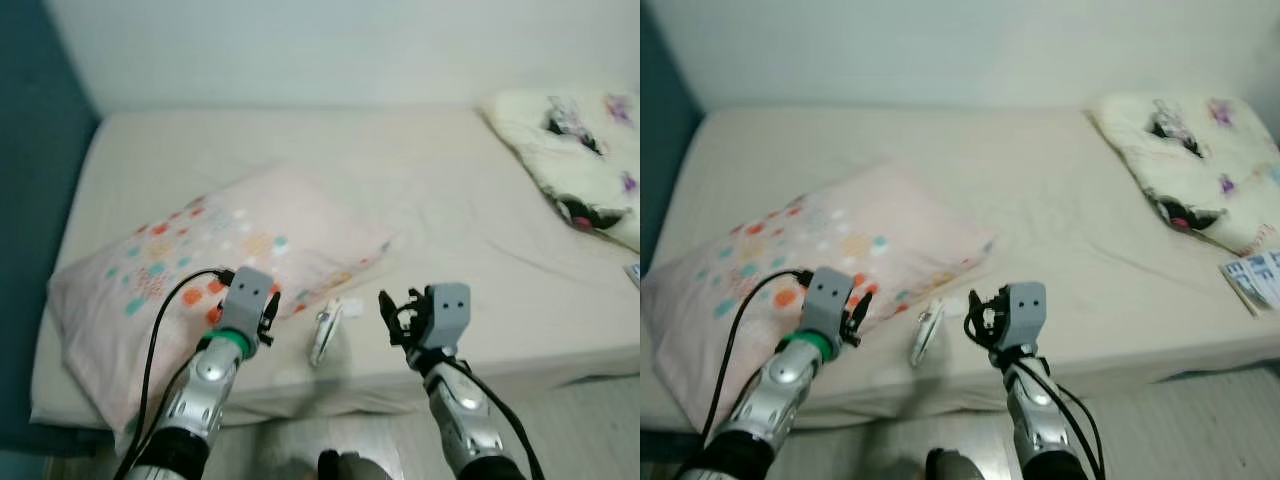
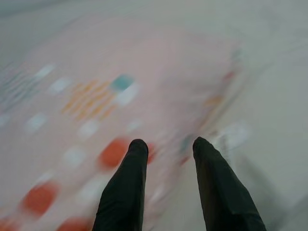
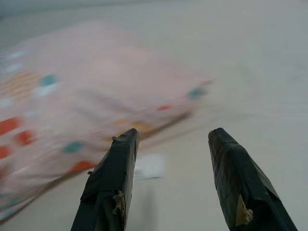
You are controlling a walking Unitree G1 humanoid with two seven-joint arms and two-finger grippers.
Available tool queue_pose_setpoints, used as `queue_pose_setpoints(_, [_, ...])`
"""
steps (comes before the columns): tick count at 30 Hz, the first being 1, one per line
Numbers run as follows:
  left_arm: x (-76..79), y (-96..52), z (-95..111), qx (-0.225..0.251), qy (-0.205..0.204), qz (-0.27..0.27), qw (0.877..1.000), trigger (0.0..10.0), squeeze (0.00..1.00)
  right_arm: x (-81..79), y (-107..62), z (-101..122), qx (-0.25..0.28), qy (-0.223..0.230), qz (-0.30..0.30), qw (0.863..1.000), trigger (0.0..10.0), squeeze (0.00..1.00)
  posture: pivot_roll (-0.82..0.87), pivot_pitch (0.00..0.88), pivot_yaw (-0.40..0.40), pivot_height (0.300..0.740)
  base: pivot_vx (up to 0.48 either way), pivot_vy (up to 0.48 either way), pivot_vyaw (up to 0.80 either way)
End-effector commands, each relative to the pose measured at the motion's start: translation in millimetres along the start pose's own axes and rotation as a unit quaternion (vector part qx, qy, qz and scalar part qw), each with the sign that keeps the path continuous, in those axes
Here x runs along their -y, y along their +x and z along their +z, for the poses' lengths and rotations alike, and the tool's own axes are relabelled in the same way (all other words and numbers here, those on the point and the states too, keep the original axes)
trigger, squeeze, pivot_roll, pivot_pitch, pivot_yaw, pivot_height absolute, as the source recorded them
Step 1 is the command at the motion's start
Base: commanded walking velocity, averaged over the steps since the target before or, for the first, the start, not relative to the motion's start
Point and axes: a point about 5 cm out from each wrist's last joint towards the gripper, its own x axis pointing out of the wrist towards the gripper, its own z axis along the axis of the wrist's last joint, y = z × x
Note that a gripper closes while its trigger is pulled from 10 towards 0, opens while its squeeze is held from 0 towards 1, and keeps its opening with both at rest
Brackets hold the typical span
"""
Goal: Clean up the room
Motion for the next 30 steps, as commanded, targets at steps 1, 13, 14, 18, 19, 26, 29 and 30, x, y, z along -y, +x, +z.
queue_pose_setpoints(1, [3.2, -2.7, -6.9, -0.012, -0.002, -0.007, 1.000, 10.0, 0.00, 1.3, -2.6, -3.9, -0.007, 0.004, -0.006, 1.000, 10.0, 0.00, 0.00, 0.095, 0.002, 0.740, 0.000, 0.000, -0.77])
queue_pose_setpoints(13, [1.9, -2.6, -4.7, -0.002, 0.005, -0.001, 1.000, 10.0, 0.00, 0.7, -2.2, -2.9, -0.004, -0.006, -0.004, 1.000, 10.0, 0.00, 0.00, 0.094, 0.001, 0.740, 0.000, 0.000, -0.08])
queue_pose_setpoints(14, [1.9, -2.6, -4.7, -0.003, 0.003, 0.000, 1.000, 10.0, 0.00, 0.7, -2.1, -2.8, -0.003, -0.006, -0.004, 1.000, 10.0, 0.00, 0.00, 0.095, 0.002, 0.740, 0.000, 0.000, 0.00])
queue_pose_setpoints(18, [1.6, -2.4, -5.9, -0.010, -0.013, 0.005, 1.000, 10.0, 0.00, 0.8, -2.1, -2.8, -0.003, -0.006, -0.004, 1.000, 10.0, 0.00, 0.00, 0.095, 0.002, 0.740, 0.000, 0.000, 0.00])
queue_pose_setpoints(19, [0.1, -2.3, -6.2, -0.011, -0.020, 0.009, 1.000, 10.0, 0.00, 0.7, -2.3, -2.9, -0.003, -0.006, -0.004, 1.000, 10.0, 0.00, 0.00, 0.097, 0.001, 0.740, 0.000, 0.480, 0.00])
queue_pose_setpoints(26, [-0.7, -2.1, -5.7, -0.009, -0.015, 0.010, 1.000, 10.0, 0.00, 0.3, -2.4, -3.0, -0.003, -0.007, -0.002, 1.000, 10.0, 0.00, 0.00, 0.096, 0.001, 0.740, 0.000, 0.480, 0.00])
queue_pose_setpoints(29, [-0.9, -2.1, -5.7, -0.008, -0.014, 0.011, 1.000, 10.0, 0.00, 0.1, -2.4, -3.1, -0.003, -0.007, -0.003, 1.000, 10.0, 0.00, 0.00, 0.096, 0.001, 0.740, 0.000, 0.480, 0.00])
queue_pose_setpoints(30, [-0.9, -2.1, -5.7, -0.008, -0.014, 0.011, 1.000, 10.0, 0.00, 0.1, -2.4, -3.1, -0.003, -0.007, -0.003, 1.000, 10.0, 0.00, 0.00, 0.096, 0.001, 0.740, 0.000, 0.480, 0.00])
